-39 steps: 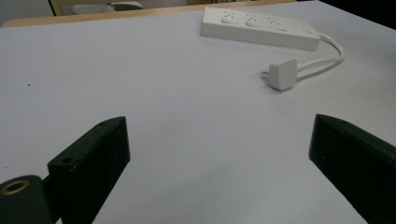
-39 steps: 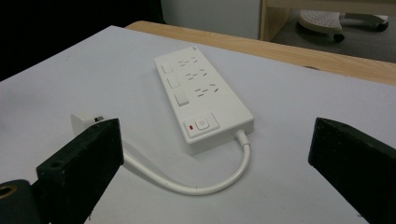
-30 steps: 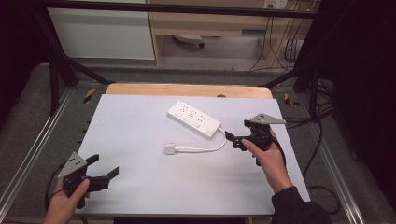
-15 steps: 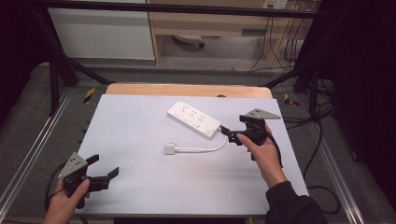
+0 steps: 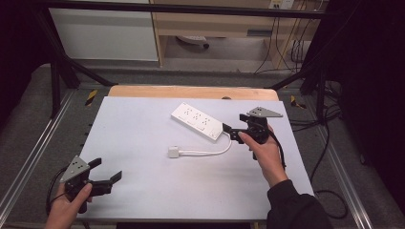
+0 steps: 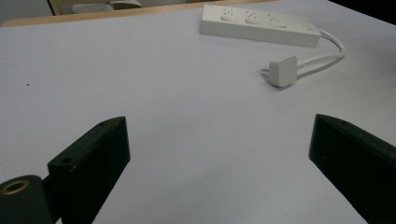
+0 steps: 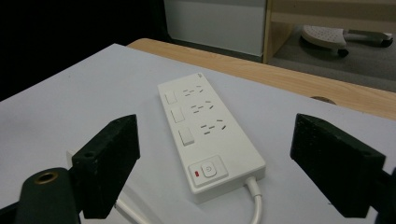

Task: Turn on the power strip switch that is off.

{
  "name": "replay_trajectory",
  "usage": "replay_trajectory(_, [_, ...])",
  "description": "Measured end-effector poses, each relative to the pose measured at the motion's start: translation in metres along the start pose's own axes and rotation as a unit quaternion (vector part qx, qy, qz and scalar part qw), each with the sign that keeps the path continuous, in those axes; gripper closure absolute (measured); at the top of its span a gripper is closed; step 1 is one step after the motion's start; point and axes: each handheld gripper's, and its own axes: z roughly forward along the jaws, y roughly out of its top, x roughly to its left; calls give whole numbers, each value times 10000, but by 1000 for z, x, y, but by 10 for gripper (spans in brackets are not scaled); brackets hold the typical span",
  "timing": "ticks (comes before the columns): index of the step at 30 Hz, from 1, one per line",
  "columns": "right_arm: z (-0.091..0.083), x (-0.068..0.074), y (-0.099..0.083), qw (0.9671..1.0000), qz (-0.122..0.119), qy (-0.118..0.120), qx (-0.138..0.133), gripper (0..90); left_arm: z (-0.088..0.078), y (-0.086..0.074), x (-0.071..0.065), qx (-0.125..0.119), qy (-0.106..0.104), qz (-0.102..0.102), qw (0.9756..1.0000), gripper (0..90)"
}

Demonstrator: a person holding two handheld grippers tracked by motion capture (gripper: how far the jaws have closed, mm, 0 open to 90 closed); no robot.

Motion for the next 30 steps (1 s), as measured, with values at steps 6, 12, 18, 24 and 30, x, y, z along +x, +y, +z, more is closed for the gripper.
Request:
replay_trajectory(6, [4,1,3,10000,-42,30,2,178,0,0,0,1,26,8,10000,55])
replay_trajectory(12, [8,3,3,10000,-6,65,-32,205,0,0,0,1,-2,-7,10000,55])
replay_trajectory(18, [14,5,6,10000,-31,82,-36,239,0,0,0,1,-3,-1,10000,55])
replay_trajectory(24, [20,8,9,9999,-45,115,-51,255,0,0,1,8,-7,10,10000,55])
replay_trajectory(30, [27,9,10,9999,-40,129,-11,259,0,0,1,4,-14,3,10000,55])
